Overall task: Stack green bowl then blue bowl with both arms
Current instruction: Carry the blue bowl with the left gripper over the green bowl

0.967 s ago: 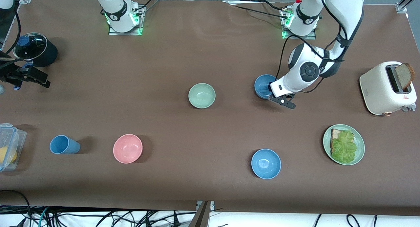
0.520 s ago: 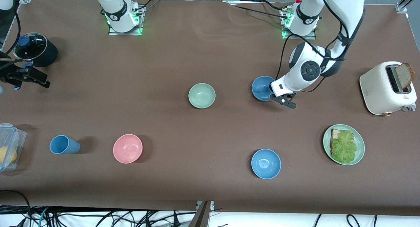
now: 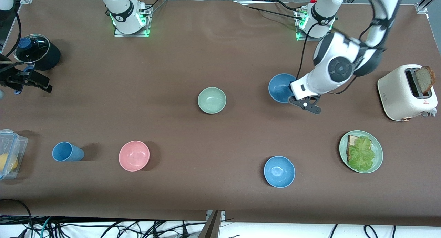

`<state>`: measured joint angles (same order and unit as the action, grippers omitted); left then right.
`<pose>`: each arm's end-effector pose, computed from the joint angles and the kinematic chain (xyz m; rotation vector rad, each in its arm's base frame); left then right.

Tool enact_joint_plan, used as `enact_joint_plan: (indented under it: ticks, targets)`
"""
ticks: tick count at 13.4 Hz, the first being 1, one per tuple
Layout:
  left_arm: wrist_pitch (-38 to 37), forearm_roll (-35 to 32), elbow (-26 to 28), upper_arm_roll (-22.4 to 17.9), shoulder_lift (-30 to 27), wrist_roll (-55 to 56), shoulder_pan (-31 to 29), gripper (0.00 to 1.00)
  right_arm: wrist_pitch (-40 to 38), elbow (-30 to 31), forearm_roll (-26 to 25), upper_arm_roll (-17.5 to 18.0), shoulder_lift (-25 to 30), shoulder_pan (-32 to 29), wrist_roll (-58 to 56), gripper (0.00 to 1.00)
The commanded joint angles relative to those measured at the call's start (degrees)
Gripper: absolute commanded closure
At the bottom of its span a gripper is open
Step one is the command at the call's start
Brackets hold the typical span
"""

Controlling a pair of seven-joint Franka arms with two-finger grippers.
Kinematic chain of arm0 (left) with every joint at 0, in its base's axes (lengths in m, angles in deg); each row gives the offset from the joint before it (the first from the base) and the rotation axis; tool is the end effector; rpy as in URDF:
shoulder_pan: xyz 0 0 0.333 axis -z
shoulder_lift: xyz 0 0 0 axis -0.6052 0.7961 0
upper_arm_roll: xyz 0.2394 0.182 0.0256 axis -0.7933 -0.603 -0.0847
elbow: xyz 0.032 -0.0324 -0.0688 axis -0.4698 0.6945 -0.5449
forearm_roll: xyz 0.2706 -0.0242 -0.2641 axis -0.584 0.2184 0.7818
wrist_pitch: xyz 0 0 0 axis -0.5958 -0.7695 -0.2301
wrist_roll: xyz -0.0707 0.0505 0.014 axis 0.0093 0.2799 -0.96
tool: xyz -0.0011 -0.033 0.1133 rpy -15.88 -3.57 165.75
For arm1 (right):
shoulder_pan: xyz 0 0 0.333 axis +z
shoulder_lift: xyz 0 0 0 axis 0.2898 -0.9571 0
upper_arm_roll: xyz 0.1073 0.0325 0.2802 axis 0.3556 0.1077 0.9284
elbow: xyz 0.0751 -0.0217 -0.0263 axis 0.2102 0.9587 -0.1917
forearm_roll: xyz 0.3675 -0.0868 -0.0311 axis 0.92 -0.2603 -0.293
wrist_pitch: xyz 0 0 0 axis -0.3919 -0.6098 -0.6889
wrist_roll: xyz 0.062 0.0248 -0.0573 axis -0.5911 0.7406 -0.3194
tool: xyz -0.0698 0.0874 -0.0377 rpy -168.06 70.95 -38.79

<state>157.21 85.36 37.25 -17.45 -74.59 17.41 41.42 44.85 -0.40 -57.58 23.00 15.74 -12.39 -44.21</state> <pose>0.5229 -0.1893 0.3572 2.9970 -0.6134 -0.3066 0.5770 -0.0324 0.5637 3.1270 -0.0516 0.0199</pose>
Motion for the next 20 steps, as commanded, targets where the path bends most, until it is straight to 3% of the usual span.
enact_joint_plan:
  ticks: [1, 4, 11, 20]
  targets:
    - [-6.89, 2.75, -11.9, 0.91, 4.03, 2.63, 2.14, 1.0, -0.79, -1.04, -0.61, 0.33, -0.08, -0.59, -0.71, 0.0]
    - [-7.6, 5.22, -17.98, 0.91, 7.28, 8.94, 6.88, 1.0, -0.79, -1.04, -0.61, 0.33, -0.08, -0.59, -0.71, 0.0]
    - [-6.73, 4.52, -31.7, 0.65, 20.63, 29.43, 20.6, 1.0, -0.7, -1.04, -0.61, 0.07, -0.08, -0.85, -0.71, 0.0]
    - [4.6, 1.09, -31.36, 0.21, 29.52, 29.27, 23.33, 1.0, -0.7, -1.04, -0.61, 0.06, -0.08, -0.85, -0.8, 0.0]
